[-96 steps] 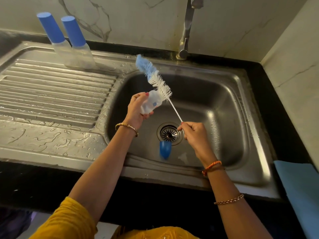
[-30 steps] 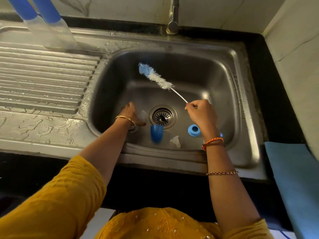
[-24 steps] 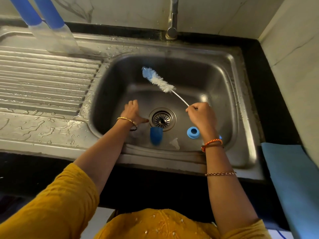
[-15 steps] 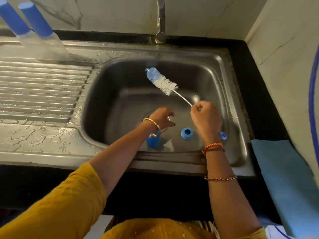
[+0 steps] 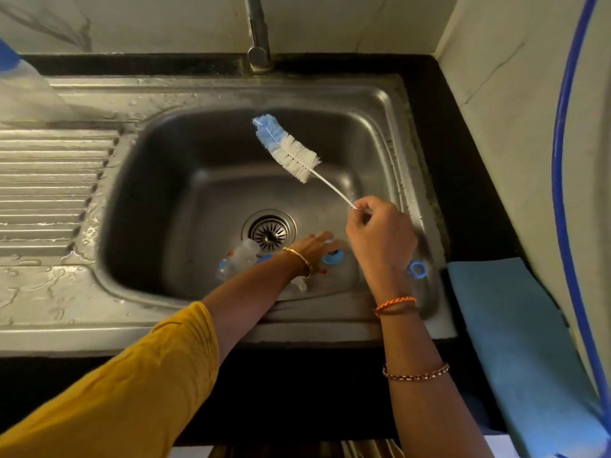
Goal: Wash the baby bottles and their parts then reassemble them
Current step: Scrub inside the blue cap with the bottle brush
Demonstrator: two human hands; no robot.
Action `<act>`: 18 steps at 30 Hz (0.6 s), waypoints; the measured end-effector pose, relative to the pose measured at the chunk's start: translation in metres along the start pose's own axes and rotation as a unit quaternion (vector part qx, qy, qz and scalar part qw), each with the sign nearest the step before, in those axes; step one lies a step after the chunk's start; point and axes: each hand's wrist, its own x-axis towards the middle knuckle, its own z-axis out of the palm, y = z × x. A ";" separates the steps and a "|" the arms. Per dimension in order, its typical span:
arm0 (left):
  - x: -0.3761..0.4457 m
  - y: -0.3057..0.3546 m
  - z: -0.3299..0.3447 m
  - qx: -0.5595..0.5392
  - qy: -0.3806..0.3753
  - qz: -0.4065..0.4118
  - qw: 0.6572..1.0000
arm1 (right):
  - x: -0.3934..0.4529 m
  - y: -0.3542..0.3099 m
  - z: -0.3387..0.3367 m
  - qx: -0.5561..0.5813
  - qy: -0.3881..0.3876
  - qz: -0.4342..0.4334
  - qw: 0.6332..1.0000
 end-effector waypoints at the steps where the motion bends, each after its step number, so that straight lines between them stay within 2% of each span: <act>1: 0.001 0.001 -0.001 -0.007 0.004 0.001 1.000 | -0.001 0.001 0.001 0.003 -0.002 -0.001 1.000; 6: 0.006 0.001 -0.002 0.010 0.026 -0.005 1.000 | -0.001 0.001 0.003 0.019 -0.006 0.007 1.000; 8: 0.001 -0.003 -0.006 -0.007 0.053 -0.036 0.998 | -0.002 0.000 0.002 0.024 -0.009 0.018 1.000; 10: -0.007 -0.010 -0.016 -0.075 0.104 -0.092 0.987 | -0.001 0.001 0.002 0.032 -0.010 0.020 0.999; 12: -0.022 -0.020 -0.032 -0.178 0.164 -0.154 0.958 | 0.000 -0.001 0.003 0.036 -0.003 0.010 0.999; 15: -0.052 -0.041 -0.062 -0.334 0.256 -0.249 0.872 | -0.001 0.000 0.006 0.051 0.017 -0.011 0.998; 18: -0.103 -0.068 -0.094 -0.287 0.318 -0.274 0.861 | -0.008 -0.004 0.005 0.084 0.045 -0.037 0.995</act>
